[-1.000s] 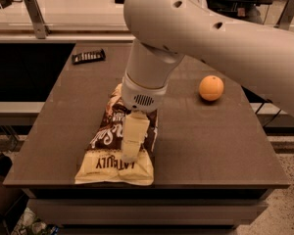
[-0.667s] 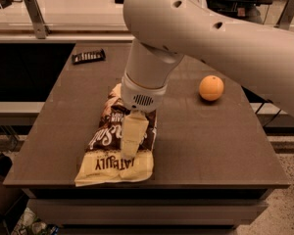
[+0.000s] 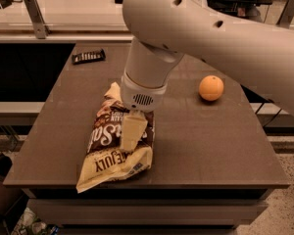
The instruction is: Move brown chip bag near rxbar chocolate
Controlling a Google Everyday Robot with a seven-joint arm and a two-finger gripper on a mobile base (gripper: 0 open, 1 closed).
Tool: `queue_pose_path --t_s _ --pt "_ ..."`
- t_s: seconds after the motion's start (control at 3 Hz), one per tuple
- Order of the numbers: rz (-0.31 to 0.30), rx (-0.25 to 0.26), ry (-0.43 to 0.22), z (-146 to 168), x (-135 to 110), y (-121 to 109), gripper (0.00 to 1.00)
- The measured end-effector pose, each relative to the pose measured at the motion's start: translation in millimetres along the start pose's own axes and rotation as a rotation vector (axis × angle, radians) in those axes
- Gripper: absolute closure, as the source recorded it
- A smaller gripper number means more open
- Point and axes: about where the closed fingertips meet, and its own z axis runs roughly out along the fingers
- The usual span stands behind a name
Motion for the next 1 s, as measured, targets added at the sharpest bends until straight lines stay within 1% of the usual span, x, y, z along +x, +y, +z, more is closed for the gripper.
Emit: queue_pose_path --t_s 0.33,0.67,1.0 --pt "0.000 0.000 0.000 -1 0 0 1.00" --pt "0.000 0.001 0.000 -1 0 0 1.00" --pt "0.008 0.040 0.004 -13 3 -9 1.00"
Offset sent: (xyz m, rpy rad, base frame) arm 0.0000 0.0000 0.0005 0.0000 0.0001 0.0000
